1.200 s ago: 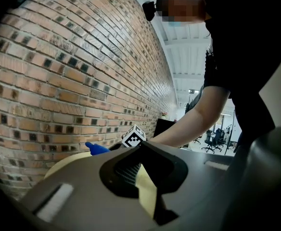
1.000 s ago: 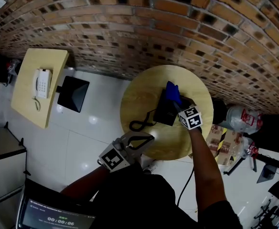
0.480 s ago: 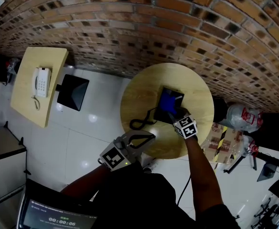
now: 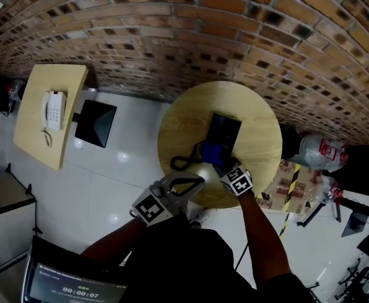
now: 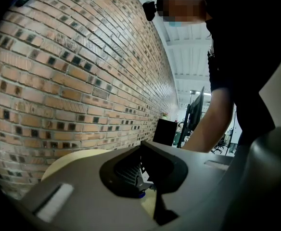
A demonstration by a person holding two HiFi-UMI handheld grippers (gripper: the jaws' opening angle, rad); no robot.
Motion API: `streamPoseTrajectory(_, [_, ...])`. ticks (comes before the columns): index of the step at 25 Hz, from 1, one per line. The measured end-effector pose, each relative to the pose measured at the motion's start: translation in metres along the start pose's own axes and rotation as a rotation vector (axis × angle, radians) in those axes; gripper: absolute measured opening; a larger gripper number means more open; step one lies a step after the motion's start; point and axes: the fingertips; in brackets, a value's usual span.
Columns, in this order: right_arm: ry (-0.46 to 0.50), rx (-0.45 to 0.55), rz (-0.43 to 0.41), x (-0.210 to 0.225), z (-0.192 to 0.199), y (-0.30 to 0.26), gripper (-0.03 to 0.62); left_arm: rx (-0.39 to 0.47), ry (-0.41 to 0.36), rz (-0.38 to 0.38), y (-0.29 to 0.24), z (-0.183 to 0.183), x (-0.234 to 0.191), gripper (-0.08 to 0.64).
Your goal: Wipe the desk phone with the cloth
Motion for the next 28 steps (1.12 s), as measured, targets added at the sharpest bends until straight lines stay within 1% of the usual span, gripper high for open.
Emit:
streamPoseTrajectory(3, [-0.013,0.048,0.016,0.008,-0.015,0.010,0.094,0.002,-0.002,0.000,-0.001,0.000,0.001,0.002])
streamPoseTrajectory(6, [-0.007,0.092,0.059,0.031,-0.052,0.021,0.094,0.004,-0.005,-0.002,-0.001,0.001,0.001,0.002])
streamPoseTrajectory(11, [0.068,0.154,0.113,0.069,-0.118,0.024,0.094,0.000,0.005,-0.017,0.004,0.002,-0.003,0.002])
streamPoseTrajectory(13, [0.113,0.151,0.133,0.078,-0.138,0.018,0.094,0.000,0.003,-0.026,0.007,0.003,-0.007,0.002])
streamPoseTrajectory(15, [0.135,0.126,0.150,0.083,-0.150,0.010,0.094,0.004,0.013,-0.043,0.011,0.003,-0.013,0.002])
streamPoseTrajectory(18, [0.149,0.112,0.154,0.087,-0.152,-0.001,0.094,0.010,0.013,-0.057,0.014,0.003,-0.020,0.002])
streamPoseTrajectory(21, [0.163,0.098,0.128,0.073,-0.145,-0.002,0.094,0.007,0.027,-0.061,0.016,0.005,-0.023,0.001])
streamPoseTrajectory(28, [0.232,0.024,0.074,0.030,-0.103,-0.016,0.094,0.003,0.020,-0.045,0.014,0.008,-0.023,0.002])
Point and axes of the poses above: the fingertips, and each gripper's own axes: y backward along the fingers, x to its right, z out of its underside, and after that the axes turned 10 degrees about -y, right-handed
